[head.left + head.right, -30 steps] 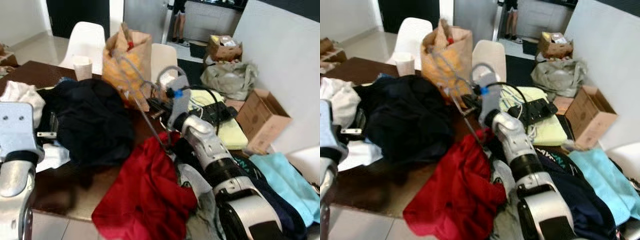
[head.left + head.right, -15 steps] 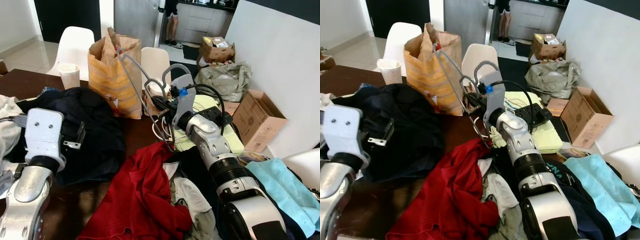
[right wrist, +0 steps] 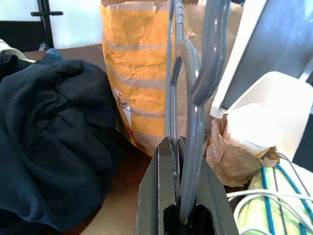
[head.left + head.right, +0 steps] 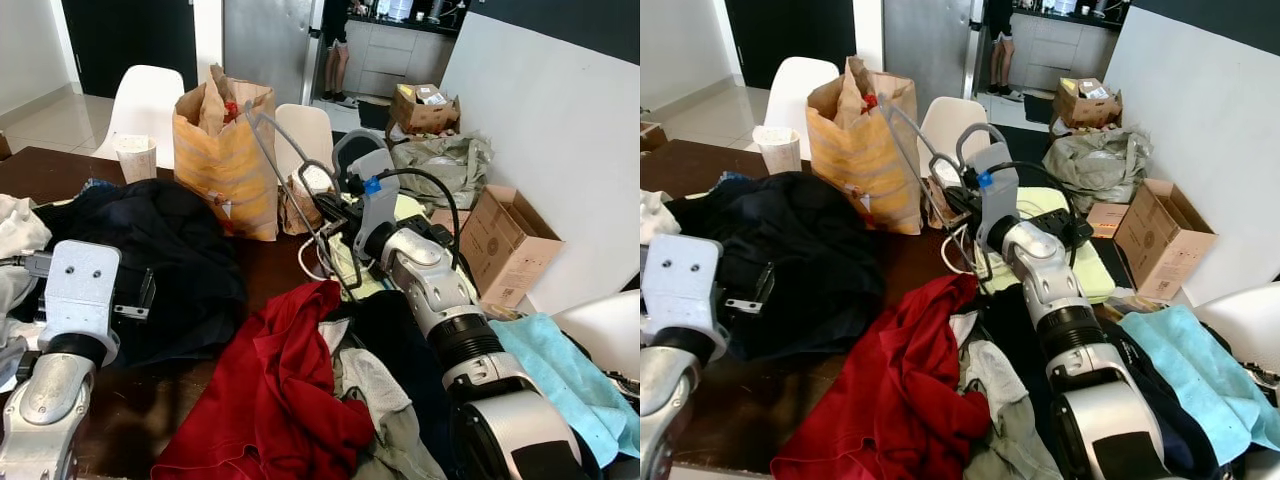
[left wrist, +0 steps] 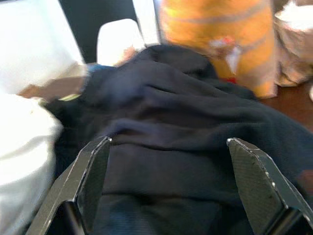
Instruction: Hang hanger
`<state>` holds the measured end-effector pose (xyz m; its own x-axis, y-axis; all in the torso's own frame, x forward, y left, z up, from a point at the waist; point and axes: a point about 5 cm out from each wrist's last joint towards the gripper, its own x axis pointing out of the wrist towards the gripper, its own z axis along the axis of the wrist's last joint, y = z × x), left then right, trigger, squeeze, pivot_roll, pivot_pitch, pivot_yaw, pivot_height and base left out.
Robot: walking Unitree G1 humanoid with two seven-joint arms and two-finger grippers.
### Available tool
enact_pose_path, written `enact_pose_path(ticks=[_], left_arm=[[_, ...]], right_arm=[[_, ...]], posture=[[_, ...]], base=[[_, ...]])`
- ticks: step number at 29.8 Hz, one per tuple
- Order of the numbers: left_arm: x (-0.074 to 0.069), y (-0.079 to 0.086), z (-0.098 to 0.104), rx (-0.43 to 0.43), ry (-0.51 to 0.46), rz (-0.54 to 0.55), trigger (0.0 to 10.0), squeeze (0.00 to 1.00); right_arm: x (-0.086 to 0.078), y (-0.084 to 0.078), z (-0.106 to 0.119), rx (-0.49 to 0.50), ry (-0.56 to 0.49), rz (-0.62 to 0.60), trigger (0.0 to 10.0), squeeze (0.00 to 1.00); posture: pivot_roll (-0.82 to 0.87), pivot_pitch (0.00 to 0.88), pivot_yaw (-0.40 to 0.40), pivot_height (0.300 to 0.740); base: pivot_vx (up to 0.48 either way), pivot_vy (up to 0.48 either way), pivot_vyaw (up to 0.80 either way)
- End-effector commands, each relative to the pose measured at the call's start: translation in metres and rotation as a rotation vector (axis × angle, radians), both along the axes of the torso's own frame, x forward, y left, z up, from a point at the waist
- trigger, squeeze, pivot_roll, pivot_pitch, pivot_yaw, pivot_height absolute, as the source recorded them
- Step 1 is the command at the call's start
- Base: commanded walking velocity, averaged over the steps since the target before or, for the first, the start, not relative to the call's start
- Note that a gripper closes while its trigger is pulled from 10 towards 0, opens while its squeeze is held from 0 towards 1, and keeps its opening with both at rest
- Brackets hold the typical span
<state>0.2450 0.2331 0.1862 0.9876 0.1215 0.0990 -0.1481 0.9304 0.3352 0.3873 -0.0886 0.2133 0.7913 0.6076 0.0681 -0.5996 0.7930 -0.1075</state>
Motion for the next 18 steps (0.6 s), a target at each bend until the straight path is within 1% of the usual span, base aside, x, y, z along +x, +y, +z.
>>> enact_pose_path(ticks=[1, 5, 11, 12, 13, 14, 15, 18], left_arm=[[0.007, -0.003, -0.007, 0.021, 0.031, -0.030, 10.0, 0.00], [0.010, -0.001, -0.014, 0.022, 0.065, -0.027, 10.0, 0.00], [0.010, 0.002, -0.022, 0.014, 0.096, -0.018, 10.0, 0.00], [0.010, 0.002, -0.022, 0.013, 0.096, -0.016, 5.1, 0.00], [0.011, 0.002, -0.023, 0.012, 0.093, -0.015, 4.5, 0.00], [0.011, 0.003, -0.023, 0.011, 0.090, -0.015, 4.5, 0.00], [0.010, 0.003, -0.023, 0.011, 0.086, -0.005, 0.0, 0.00], [0.010, 0.007, -0.021, 0.007, 0.074, 0.021, 0.0, 0.00]], right_arm=[[0.001, -0.006, -0.003, 0.007, 0.015, -0.024, 10.0, 0.00], [0.001, -0.009, -0.003, 0.007, 0.012, -0.039, 10.0, 0.00], [0.000, -0.013, -0.003, 0.005, 0.014, -0.052, 10.0, 0.00], [0.000, -0.013, -0.003, 0.004, 0.013, -0.052, 10.0, 0.00], [0.000, -0.013, -0.003, 0.003, 0.013, -0.053, 10.0, 0.00], [0.000, -0.013, -0.004, 0.003, 0.013, -0.054, 10.0, 0.00], [0.000, -0.013, -0.003, 0.003, 0.013, -0.055, 10.0, 0.00], [0.001, -0.014, -0.003, 0.003, 0.013, -0.059, 10.0, 0.00]], posture=[[0.21, 0.000, -0.142, 0.740], [0.20, 0.000, -0.134, 0.740], [0.20, 0.000, -0.134, 0.740], [0.20, 0.000, -0.135, 0.740], [0.20, 0.000, -0.135, 0.740], [0.20, 0.000, -0.134, 0.740], [0.20, 0.000, -0.136, 0.740], [0.20, 0.000, -0.136, 0.740]], base=[[0.000, 0.000, 0.00], [0.000, 0.000, 0.00], [0.000, 0.000, 0.00], [0.000, 0.000, 0.00], [0.000, 0.000, 0.00], [0.000, 0.000, 0.00], [0.000, 0.000, 0.00], [0.000, 0.000, 0.00]])
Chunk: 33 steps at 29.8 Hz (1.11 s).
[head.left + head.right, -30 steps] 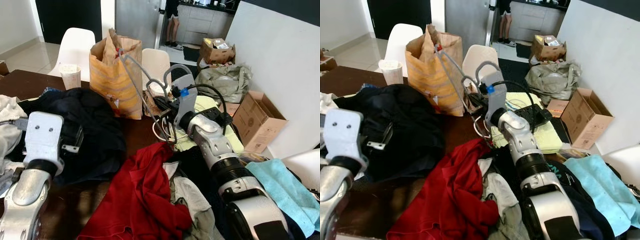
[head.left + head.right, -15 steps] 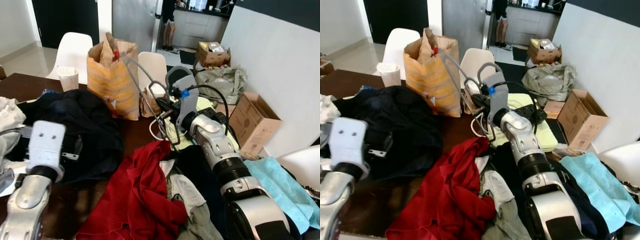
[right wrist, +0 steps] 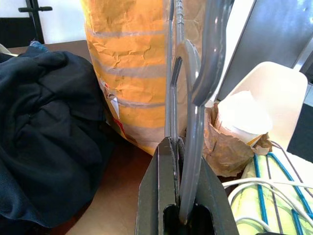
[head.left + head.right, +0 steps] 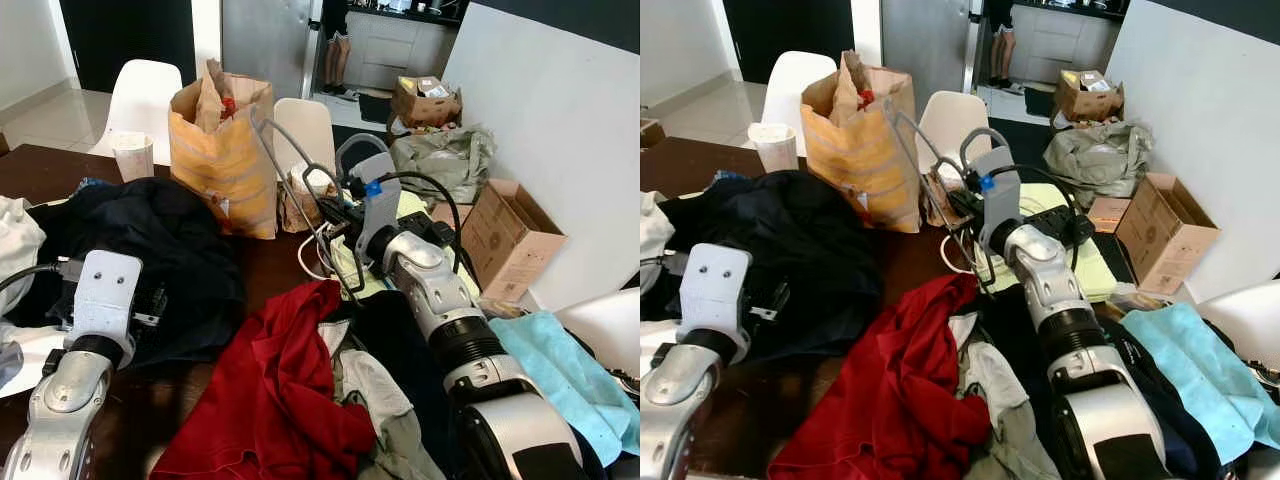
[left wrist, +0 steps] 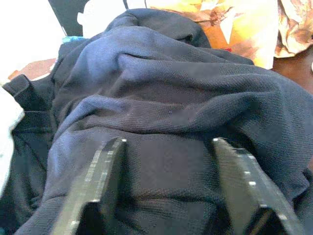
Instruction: Hang hanger
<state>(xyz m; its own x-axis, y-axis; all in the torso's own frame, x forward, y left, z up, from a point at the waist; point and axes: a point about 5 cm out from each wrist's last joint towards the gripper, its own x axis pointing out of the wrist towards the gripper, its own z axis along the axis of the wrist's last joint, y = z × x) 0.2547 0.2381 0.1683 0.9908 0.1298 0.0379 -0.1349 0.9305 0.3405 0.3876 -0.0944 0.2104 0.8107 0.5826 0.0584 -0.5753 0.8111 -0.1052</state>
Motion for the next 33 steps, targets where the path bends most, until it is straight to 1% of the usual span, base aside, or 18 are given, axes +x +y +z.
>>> enact_pose_path(ticks=[1, 12, 15, 16, 17, 18, 20, 21, 22, 23, 24, 25, 26, 27, 29, 31, 32, 33], left_arm=[[0.000, 0.003, -0.002, 0.011, 0.009, 0.018, 0.0, 0.00], [-0.002, 0.006, 0.005, 0.013, -0.015, 0.036, 0.0, 0.00], [-0.001, 0.012, 0.030, 0.018, -0.104, 0.063, 0.0, 0.00], [-0.001, 0.012, 0.030, 0.018, -0.104, 0.063, 0.0, 0.00], [-0.001, 0.014, 0.037, 0.021, -0.131, 0.069, 0.0, 0.00], [-0.001, 0.018, 0.055, 0.038, -0.190, 0.081, 0.0, 0.00], [-0.001, 0.018, 0.055, 0.038, -0.190, 0.081, 0.0, 0.00], [-0.001, 0.022, 0.077, 0.054, -0.258, 0.086, 0.0, 0.00], [-0.002, 0.025, 0.108, 0.082, -0.347, 0.076, 0.0, 0.00], [-0.002, 0.025, 0.108, 0.082, -0.347, 0.076, 0.0, 0.00], [-0.004, 0.026, 0.129, 0.101, -0.407, 0.068, 0.0, 0.00], [-0.004, 0.026, 0.129, 0.101, -0.407, 0.068, 0.0, 0.00], [-0.006, 0.026, 0.152, 0.119, -0.467, 0.049, 0.0, 0.00], [-0.006, 0.026, 0.152, 0.119, -0.467, 0.049, 0.0, 0.00], [-0.012, 0.018, 0.208, 0.171, -0.606, -0.036, 0.0, 0.00], [-0.012, 0.018, 0.208, 0.171, -0.606, -0.036, 0.0, 0.00], [-0.022, 0.012, 0.251, 0.203, -0.711, -0.104, 0.0, 0.00], [-0.022, 0.012, 0.251, 0.203, -0.711, -0.104, 0.0, 0.00]], right_arm=[[0.000, -0.008, 0.000, 0.006, 0.004, -0.029, 10.0, 0.00], [0.001, -0.008, -0.001, 0.006, 0.008, -0.037, 10.0, 0.00], [0.001, -0.008, -0.001, 0.006, 0.008, -0.040, 10.0, 0.00], [0.001, -0.008, -0.001, 0.006, 0.008, -0.040, 10.0, 0.00], [0.001, -0.008, -0.001, 0.006, 0.008, -0.040, 10.0, 0.00], [0.001, -0.007, -0.001, 0.006, 0.008, -0.039, 10.0, 0.00], [0.001, -0.007, -0.001, 0.006, 0.008, -0.039, 10.0, 0.00], [0.001, -0.006, -0.001, 0.007, 0.009, -0.038, 10.0, 0.00], [0.001, -0.005, -0.001, 0.010, 0.009, -0.035, 10.0, 0.00], [0.001, -0.005, -0.001, 0.010, 0.009, -0.035, 10.0, 0.00], [0.001, -0.004, -0.001, 0.012, 0.010, -0.033, 10.0, 0.00], [0.001, -0.004, -0.001, 0.012, 0.010, -0.033, 10.0, 0.00], [0.001, -0.002, -0.002, 0.013, 0.010, -0.030, 10.0, 0.00], [0.001, -0.002, -0.002, 0.013, 0.010, -0.030, 10.0, 0.00], [0.001, 0.001, -0.002, 0.017, 0.012, -0.026, 10.0, 0.00], [0.001, 0.001, -0.002, 0.017, 0.012, -0.026, 10.0, 0.00], [0.002, 0.002, -0.002, 0.022, 0.012, -0.026, 10.0, 0.00], [0.002, 0.002, -0.002, 0.022, 0.012, -0.026, 10.0, 0.00]], posture=[[0.20, 0.000, -0.135, 0.740], [0.20, 0.000, -0.133, 0.740], [0.20, 0.000, -0.135, 0.740], [0.20, 0.000, -0.135, 0.740], [0.20, 0.000, -0.135, 0.740], [0.21, 0.000, -0.137, 0.740], [0.21, 0.000, -0.137, 0.740], [0.21, 0.000, -0.138, 0.740], [0.22, 0.000, -0.137, 0.740], [0.22, 0.000, -0.137, 0.740], [0.22, 0.000, -0.137, 0.740], [0.22, 0.000, -0.137, 0.740], [0.22, 0.000, -0.138, 0.740], [0.22, 0.000, -0.138, 0.740], [0.23, 0.000, -0.136, 0.740], [0.23, 0.000, -0.136, 0.740], [0.23, 0.000, -0.134, 0.740], [0.23, 0.000, -0.134, 0.740]], base=[[0.000, 0.000, 0.00], [0.000, 0.000, 0.00], [0.000, 0.000, 0.00], [0.000, 0.000, 0.00], [0.000, 0.000, 0.00], [0.000, 0.000, 0.00], [0.000, 0.000, 0.00], [0.000, 0.000, 0.00], [0.000, 0.000, 0.00], [0.000, 0.000, 0.00], [0.000, 0.000, 0.00], [0.000, 0.000, 0.00], [0.000, 0.000, 0.00], [0.000, 0.000, 0.00], [0.000, 0.000, 0.00], [0.000, 0.000, 0.00], [0.000, 0.000, 0.00], [0.000, 0.000, 0.00]])
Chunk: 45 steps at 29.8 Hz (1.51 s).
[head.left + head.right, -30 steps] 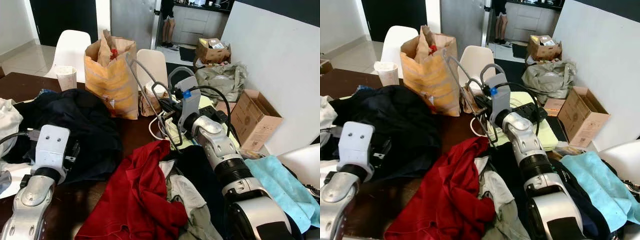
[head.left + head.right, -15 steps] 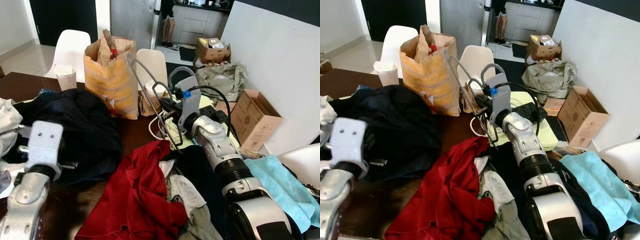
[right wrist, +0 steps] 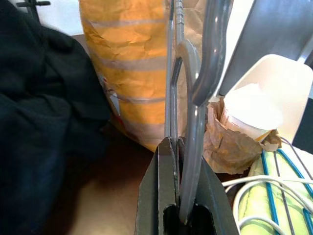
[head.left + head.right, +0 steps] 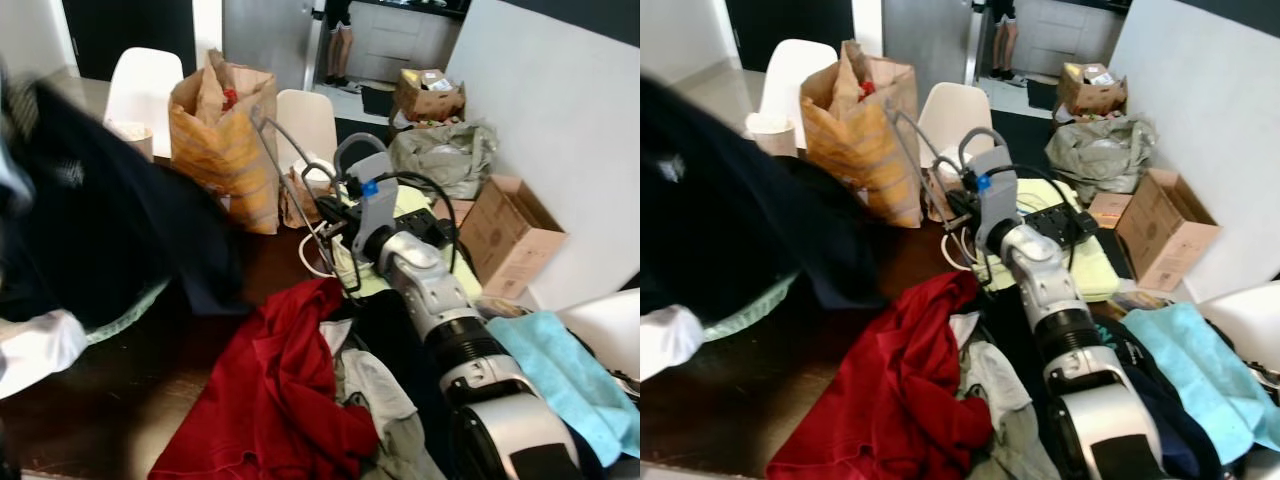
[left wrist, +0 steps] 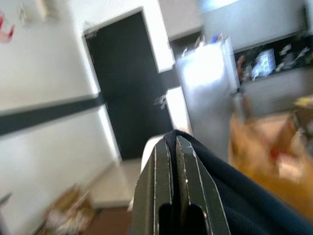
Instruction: Hang hanger
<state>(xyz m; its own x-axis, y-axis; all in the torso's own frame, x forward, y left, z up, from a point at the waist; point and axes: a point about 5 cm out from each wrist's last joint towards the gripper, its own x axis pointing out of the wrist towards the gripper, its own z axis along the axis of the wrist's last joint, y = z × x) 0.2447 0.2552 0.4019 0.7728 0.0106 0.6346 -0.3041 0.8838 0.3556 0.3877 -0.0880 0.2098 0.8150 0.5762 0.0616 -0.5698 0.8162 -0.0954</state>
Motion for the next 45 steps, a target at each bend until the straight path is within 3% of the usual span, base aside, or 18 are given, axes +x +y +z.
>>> enact_pose_path(ticks=[1, 3, 4, 10, 13, 16, 17, 19, 21, 22, 23, 28, 29, 33, 35, 36, 41, 45], left_arm=[[-0.015, -0.007, 0.028, 0.046, -0.095, -0.050, 0.0, 0.00], [-0.020, -0.010, 0.043, 0.040, -0.129, -0.092, 0.0, 0.00], [-0.030, -0.014, 0.067, -0.012, -0.185, -0.199, 0.0, 0.00], [-0.044, -0.016, 0.098, -0.154, -0.269, -0.402, 0.0, 0.00], [-0.049, -0.009, 0.106, -0.246, -0.282, -0.471, 0.8, 0.00], [-0.040, 0.009, 0.089, -0.310, -0.192, -0.374, 1.3, 0.00], [-0.036, 0.019, 0.078, -0.358, -0.141, -0.325, 2.3, 0.00], [-0.034, 0.025, 0.071, -0.392, -0.108, -0.294, 2.3, 0.00], [-0.028, 0.043, 0.040, -0.491, 0.047, -0.193, 2.9, 0.00], [-0.028, 0.052, 0.024, -0.529, 0.096, -0.131, 3.9, 0.00], [-0.028, 0.052, 0.024, -0.529, 0.096, -0.131, 3.9, 0.00], [-0.033, 0.078, -0.032, -0.620, 0.231, 0.082, 4.5, 0.00], [-0.032, 0.083, -0.047, -0.622, 0.272, 0.127, 6.2, 0.00], [-0.018, 0.071, -0.079, -0.578, 0.398, 0.072, 8.7, 0.00], [-0.014, 0.065, -0.085, -0.560, 0.424, 0.036, 8.9, 0.00], [-0.008, 0.054, -0.092, -0.516, 0.475, -0.013, 9.9, 0.00], [0.008, 0.028, -0.118, -0.346, 0.654, -0.059, 10.0, 0.00], [0.014, 0.033, -0.128, -0.257, 0.692, 0.026, 10.0, 0.00]], right_arm=[[0.002, -0.004, -0.001, 0.013, 0.009, -0.019, 10.0, 0.00], [0.002, -0.004, -0.001, 0.016, 0.009, -0.019, 10.0, 0.00], [0.002, -0.003, -0.001, 0.020, 0.008, -0.021, 10.0, 0.00], [0.002, -0.003, -0.001, 0.023, 0.009, -0.020, 10.0, 0.00], [0.002, -0.003, -0.002, 0.022, 0.012, -0.021, 10.0, 0.00], [0.002, -0.004, -0.004, 0.017, 0.017, -0.020, 10.0, 0.00], [0.001, -0.004, -0.005, 0.013, 0.021, -0.017, 10.0, 0.00], [0.001, -0.004, -0.005, 0.010, 0.023, -0.016, 10.0, 0.00], [0.001, -0.004, -0.007, -0.002, 0.028, -0.012, 10.0, 0.00], [0.001, -0.005, -0.008, -0.007, 0.031, -0.010, 10.0, 0.00], [0.001, -0.005, -0.008, -0.007, 0.031, -0.010, 10.0, 0.00], [0.001, -0.003, -0.009, -0.019, 0.038, 0.002, 10.0, 0.00], [0.001, -0.002, -0.009, -0.024, 0.038, 0.009, 10.0, 0.00], [0.001, 0.000, -0.008, -0.031, 0.037, 0.020, 10.0, 0.00], [0.001, 0.000, -0.008, -0.031, 0.036, 0.020, 10.0, 0.00], [0.001, -0.001, -0.008, -0.032, 0.037, 0.018, 10.0, 0.00], [0.000, -0.004, -0.009, -0.038, 0.037, 0.011, 10.0, 0.00], [0.000, -0.006, -0.009, -0.041, 0.036, 0.003, 10.0, 0.00]], posture=[[0.23, 0.000, -0.134, 0.740], [0.23, 0.000, -0.130, 0.740], [0.23, 0.000, -0.130, 0.740], [0.23, 0.000, -0.126, 0.740], [0.23, 0.000, -0.127, 0.740], [0.23, 0.000, -0.126, 0.740], [0.22, 0.000, -0.127, 0.740], [0.22, 0.000, -0.127, 0.740], [0.22, 0.000, -0.129, 0.740], [0.22, 0.000, -0.131, 0.740], [0.22, 0.000, -0.131, 0.740], [0.24, 0.000, -0.144, 0.740], [0.24, 0.000, -0.146, 0.740], [0.23, 0.000, -0.146, 0.740], [0.23, 0.000, -0.146, 0.740], [0.22, 0.000, -0.144, 0.740], [0.20, 0.000, -0.137, 0.740], [0.19, 0.000, -0.133, 0.740]], base=[[0.000, 0.000, 0.00], [0.000, 0.000, 0.00], [0.000, 0.000, 0.00], [0.000, 0.000, 0.00], [0.000, 0.000, 0.00], [0.000, 0.000, 0.00], [0.000, 0.000, 0.00], [0.000, 0.000, 0.00], [0.000, 0.000, 0.00], [0.000, 0.000, 0.00], [0.000, 0.000, 0.00], [0.000, 0.000, 0.00], [0.000, 0.000, 0.00], [0.000, 0.000, 0.00], [0.000, 0.000, 0.00], [0.000, 0.000, 0.00], [0.000, 0.000, 0.00], [0.000, 0.000, 0.00]])
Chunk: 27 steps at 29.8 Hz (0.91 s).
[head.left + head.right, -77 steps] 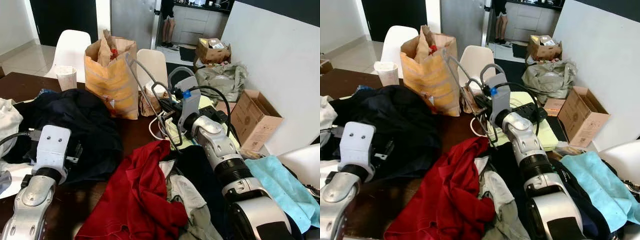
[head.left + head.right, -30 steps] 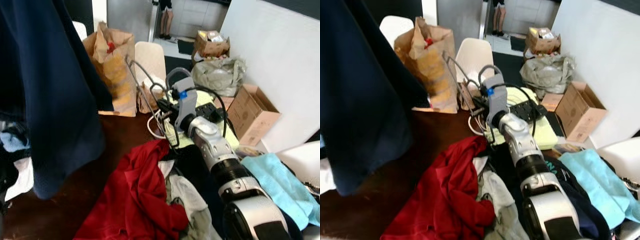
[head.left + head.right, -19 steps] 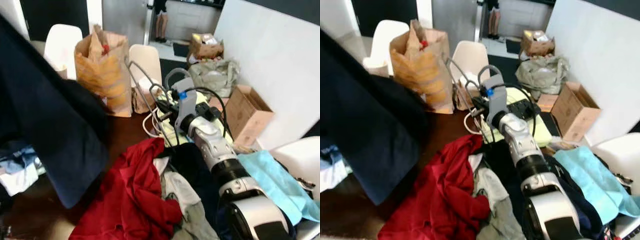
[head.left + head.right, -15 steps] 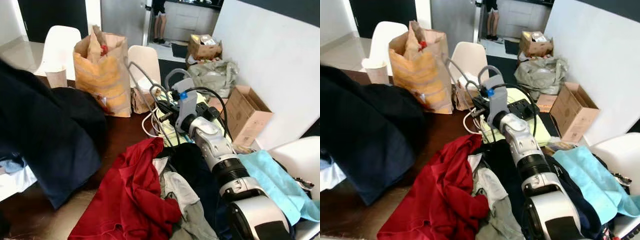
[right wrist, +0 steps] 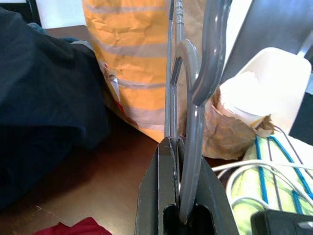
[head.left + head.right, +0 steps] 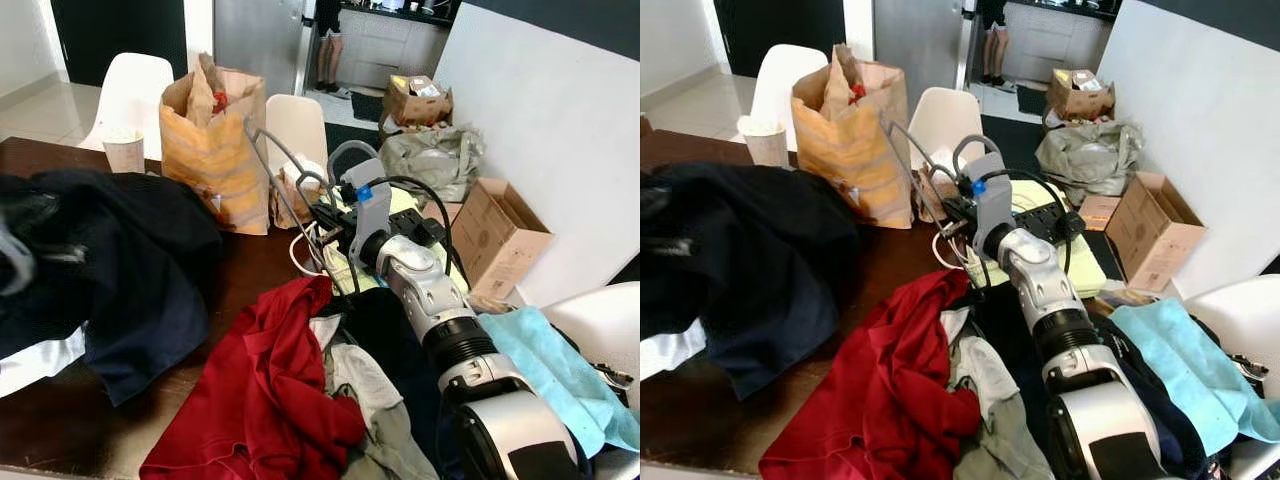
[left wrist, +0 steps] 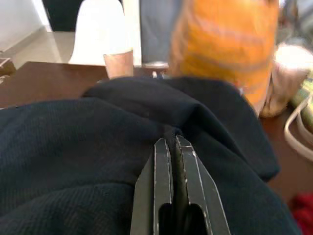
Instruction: Hang hanger
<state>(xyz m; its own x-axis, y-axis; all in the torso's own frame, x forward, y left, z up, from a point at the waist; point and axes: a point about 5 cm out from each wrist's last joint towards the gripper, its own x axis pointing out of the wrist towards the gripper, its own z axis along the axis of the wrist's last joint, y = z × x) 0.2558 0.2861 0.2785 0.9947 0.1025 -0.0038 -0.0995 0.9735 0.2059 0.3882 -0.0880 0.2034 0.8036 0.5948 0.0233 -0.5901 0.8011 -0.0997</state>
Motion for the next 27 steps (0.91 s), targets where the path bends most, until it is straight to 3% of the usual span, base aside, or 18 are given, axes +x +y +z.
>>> enact_pose_path(ticks=[1, 2, 12, 16, 19, 23, 25, 27], left_arm=[[0.003, 0.004, -0.006, 0.072, 0.027, 0.013, 10.0, 0.53], [0.002, 0.004, -0.005, 0.078, 0.021, 0.001, 10.0, 1.00], [-0.021, -0.004, 0.026, 0.184, -0.050, -0.089, 10.0, 1.00], [-0.063, -0.043, 0.072, 0.205, -0.229, -0.458, 10.0, 1.00], [-0.088, -0.052, 0.090, 0.278, -0.273, -0.610, 10.0, 1.00], [-0.098, -0.051, 0.095, 0.302, -0.273, -0.635, 10.0, 1.00], [-0.111, -0.036, 0.080, 0.395, -0.097, -0.568, 10.0, 1.00], [-0.111, -0.036, 0.080, 0.395, -0.097, -0.568, 10.0, 1.00]], right_arm=[[-0.001, -0.007, -0.003, -0.016, 0.006, -0.021, 10.0, 0.00], [-0.001, -0.007, -0.003, -0.017, 0.005, -0.022, 10.0, 0.00], [-0.001, -0.008, -0.004, -0.018, 0.010, -0.025, 10.0, 0.00], [0.000, -0.010, -0.005, -0.021, 0.015, -0.030, 10.0, 0.00], [0.001, -0.011, -0.004, -0.022, 0.017, -0.034, 10.0, 0.00], [0.001, -0.011, -0.005, -0.021, 0.017, -0.033, 10.0, 0.00], [0.001, -0.009, -0.005, -0.021, 0.019, -0.029, 10.0, 0.00], [0.001, -0.009, -0.005, -0.021, 0.019, -0.029, 10.0, 0.00]], posture=[[0.19, 0.000, -0.129, 0.740], [0.19, 0.000, -0.130, 0.740], [0.20, 0.000, -0.133, 0.740], [0.22, 0.000, -0.141, 0.740], [0.23, 0.000, -0.142, 0.740], [0.23, 0.000, -0.143, 0.740], [0.23, 0.000, -0.144, 0.740], [0.23, 0.000, -0.144, 0.740]], base=[[0.000, 0.000, 0.00], [0.000, 0.000, 0.00], [0.000, 0.000, 0.00], [0.000, 0.000, 0.00], [0.000, 0.000, 0.00], [0.000, 0.000, 0.00], [0.000, 0.000, 0.00], [0.000, 0.000, 0.00]])
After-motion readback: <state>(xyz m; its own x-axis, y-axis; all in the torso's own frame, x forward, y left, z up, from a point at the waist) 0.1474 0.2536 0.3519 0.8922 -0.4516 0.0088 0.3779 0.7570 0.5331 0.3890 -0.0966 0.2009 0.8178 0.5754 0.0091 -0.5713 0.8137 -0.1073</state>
